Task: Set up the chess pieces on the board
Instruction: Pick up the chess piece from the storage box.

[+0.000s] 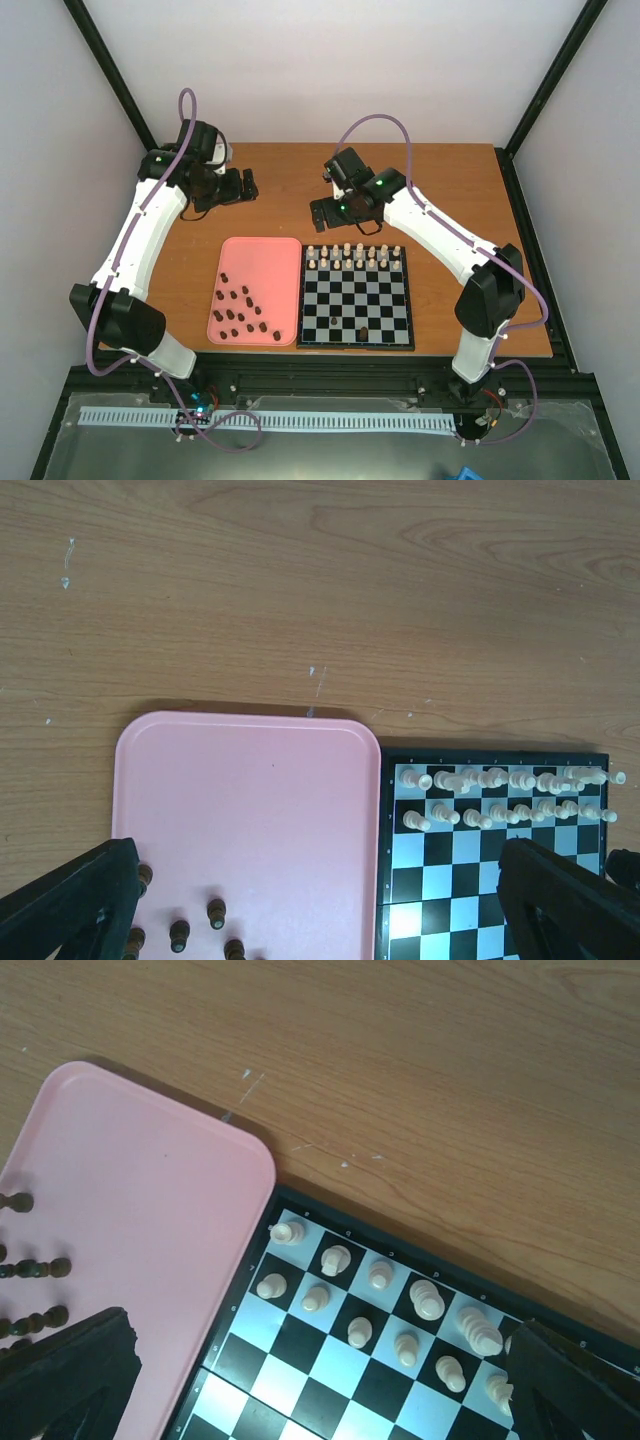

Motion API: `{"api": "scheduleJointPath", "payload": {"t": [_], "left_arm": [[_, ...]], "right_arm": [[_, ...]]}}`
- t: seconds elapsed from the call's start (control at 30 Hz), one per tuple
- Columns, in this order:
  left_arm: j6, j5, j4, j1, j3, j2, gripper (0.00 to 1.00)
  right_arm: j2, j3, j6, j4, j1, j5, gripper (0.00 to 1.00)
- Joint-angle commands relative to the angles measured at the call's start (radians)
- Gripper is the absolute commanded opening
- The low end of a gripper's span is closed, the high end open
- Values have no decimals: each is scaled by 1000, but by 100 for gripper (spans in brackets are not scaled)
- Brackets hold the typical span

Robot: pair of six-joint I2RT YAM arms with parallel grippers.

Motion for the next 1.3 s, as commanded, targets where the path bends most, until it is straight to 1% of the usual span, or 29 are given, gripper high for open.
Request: {"api": "scheduleJointPath", "payload": {"t": [0.0, 0.23, 0.47, 0.57, 0.67, 0.8, 0.93, 1.0, 1.13, 1.2, 1.27], "left_arm": [[19, -5, -7, -1, 39, -1, 100], [22, -24, -10, -1, 32, -8, 100], [18, -43, -3, -1, 10, -17, 100], [-23, -99, -21, -1, -17, -39, 100], [-99, -179, -38, 0, -89, -100, 100], [-197, -199, -28, 13, -257, -201, 100], [-237, -211, -70, 32, -365, -270, 99], [-257, -198, -101, 35, -410, -306, 96], [-324, -125, -130, 35, -527, -407, 90], [-357, -118, -137, 35, -589, -460, 86], [-392, -112, -134, 35, -647, -484, 74]], "right_arm": [[-51, 10, -16, 5, -3, 60, 100], [-54, 5, -20, -6, -4, 78, 100], [-61, -26, -46, 9, -4, 53, 100], [-66, -26, -59, 4, -4, 65, 100], [-63, -30, -73, -25, -4, 71, 100], [-72, -62, -98, -41, -4, 58, 100], [-92, -109, -113, -33, -6, 35, 100], [-98, -127, -116, -30, -6, 19, 100], [-95, -140, -125, -32, -7, 4, 100], [-89, -142, -128, -30, -8, 1, 100], [-84, -142, -131, -29, -10, -3, 100]]}}
